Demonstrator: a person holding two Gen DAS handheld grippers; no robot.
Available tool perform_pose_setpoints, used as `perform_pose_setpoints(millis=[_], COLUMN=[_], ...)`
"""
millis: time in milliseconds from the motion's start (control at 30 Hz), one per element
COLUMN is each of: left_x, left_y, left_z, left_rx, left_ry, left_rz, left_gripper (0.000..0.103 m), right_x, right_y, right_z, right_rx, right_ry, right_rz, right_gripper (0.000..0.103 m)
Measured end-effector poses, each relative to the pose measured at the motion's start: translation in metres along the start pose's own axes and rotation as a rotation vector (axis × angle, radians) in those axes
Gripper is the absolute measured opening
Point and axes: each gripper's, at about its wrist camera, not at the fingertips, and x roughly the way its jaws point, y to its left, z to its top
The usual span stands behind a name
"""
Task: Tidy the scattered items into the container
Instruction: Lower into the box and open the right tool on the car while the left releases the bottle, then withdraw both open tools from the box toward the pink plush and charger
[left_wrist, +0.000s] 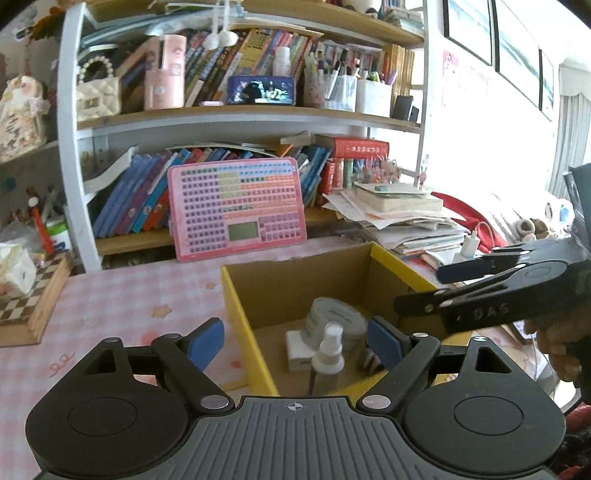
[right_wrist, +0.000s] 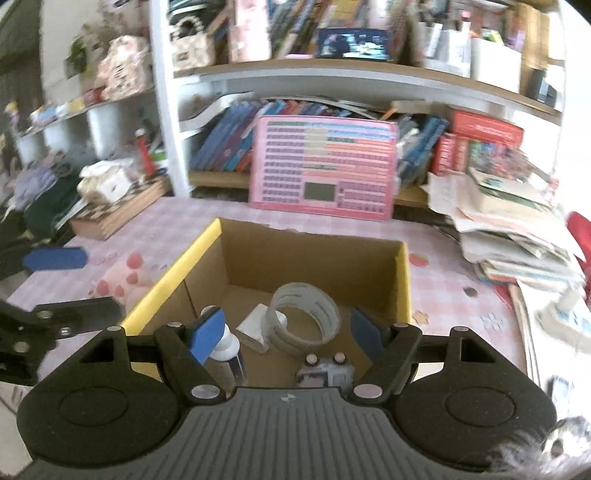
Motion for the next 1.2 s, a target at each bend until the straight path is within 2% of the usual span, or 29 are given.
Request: perform_pose_setpoints(millis=[267, 633, 867, 1200], left_x=[-0.043, -0.083, -0.100, -0.115], left_y=[0.022, 0.049, 0.060, 0.078], left_z=[-0.021, -0.052, -0.069, -0.091], left_rx=[0.008, 0.000, 0.013, -0.003], left_ry=[0.004, 0.028, 0.053, 0.104], left_rz=[-0.044, -0.069, -0.070, -0.038], left_gripper=[0.091, 0.092, 0.092, 0.093], right_x=[-0.037, -0.069, -0.076, -0.072], right_y=[0.031, 0.083, 0.111, 0.143], right_z=[-0.025, -0.062, -0.086, -0.104], right_rx=[0.076, 0.116, 0.141, 0.142], right_ry=[-0.017, 0.006, 0.040, 0.092], right_rz=[-0.127, -0.220, -0.235, -0.203], right_gripper=[0.074, 0.074, 0.074, 0.074])
